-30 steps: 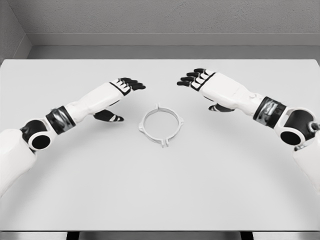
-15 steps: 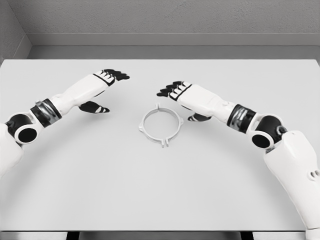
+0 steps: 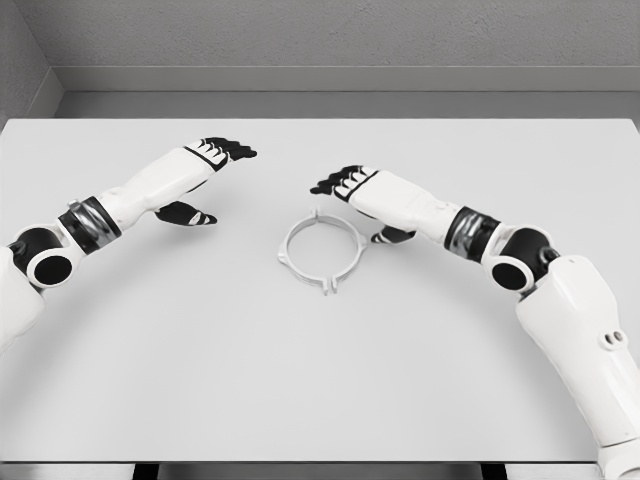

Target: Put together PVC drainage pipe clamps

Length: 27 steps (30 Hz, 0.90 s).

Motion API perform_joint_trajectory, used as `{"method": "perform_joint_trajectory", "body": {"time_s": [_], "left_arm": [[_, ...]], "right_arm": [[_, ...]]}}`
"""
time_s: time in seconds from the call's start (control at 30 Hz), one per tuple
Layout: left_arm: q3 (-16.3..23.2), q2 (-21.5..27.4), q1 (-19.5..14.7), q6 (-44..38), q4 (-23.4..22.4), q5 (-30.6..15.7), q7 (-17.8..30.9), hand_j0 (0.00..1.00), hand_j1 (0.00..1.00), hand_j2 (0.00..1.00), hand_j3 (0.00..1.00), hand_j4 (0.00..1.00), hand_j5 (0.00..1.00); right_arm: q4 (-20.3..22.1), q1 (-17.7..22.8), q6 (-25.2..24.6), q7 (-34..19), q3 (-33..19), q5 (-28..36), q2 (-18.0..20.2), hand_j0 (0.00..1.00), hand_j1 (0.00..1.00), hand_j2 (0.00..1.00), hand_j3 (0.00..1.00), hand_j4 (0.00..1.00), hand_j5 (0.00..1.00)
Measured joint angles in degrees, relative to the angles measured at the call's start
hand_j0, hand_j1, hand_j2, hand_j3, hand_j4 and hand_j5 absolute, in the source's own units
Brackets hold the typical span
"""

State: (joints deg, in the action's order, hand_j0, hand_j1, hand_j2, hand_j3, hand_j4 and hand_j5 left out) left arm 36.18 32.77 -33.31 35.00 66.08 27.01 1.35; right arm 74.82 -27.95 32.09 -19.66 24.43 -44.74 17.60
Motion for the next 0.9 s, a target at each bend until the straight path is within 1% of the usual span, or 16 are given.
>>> {"method": "perform_joint_trajectory", "body": {"time_s": [0.17, 0.27, 0.4, 0.9], "left_arm": [[-0.02, 0.16, -0.09, 0.0, -0.04, 0.0, 0.0, 1.0, 1.0, 1.0, 1.0, 1.0, 1.0], [-0.3, 1.94, 0.0, 0.0, -0.02, -0.06, 0.0, 1.0, 1.0, 1.0, 1.0, 1.0, 1.0], [-0.6, 2.83, 0.0, 0.0, 0.0, -0.09, 0.0, 1.0, 1.0, 1.0, 1.0, 1.0, 1.0], [-0.67, 3.08, -0.09, 0.0, -0.06, -0.09, 0.0, 1.0, 1.0, 1.0, 1.0, 1.0, 1.0]], "right_arm": [[-0.23, 0.0, 0.0, -0.01, 0.11, -0.16, -0.04, 1.0, 1.0, 1.0, 1.0, 1.0, 1.0], [-0.23, -0.09, 0.0, -0.04, 0.13, -0.2, -0.06, 1.0, 1.0, 1.0, 1.0, 1.0, 1.0], [-0.18, -0.09, 0.0, -0.06, 0.37, -0.24, -0.12, 1.0, 1.0, 1.0, 1.0, 1.0, 1.0], [0.13, -0.35, -0.01, -0.36, 0.98, -0.27, -0.88, 1.0, 1.0, 1.0, 1.0, 1.0, 1.0]]}}
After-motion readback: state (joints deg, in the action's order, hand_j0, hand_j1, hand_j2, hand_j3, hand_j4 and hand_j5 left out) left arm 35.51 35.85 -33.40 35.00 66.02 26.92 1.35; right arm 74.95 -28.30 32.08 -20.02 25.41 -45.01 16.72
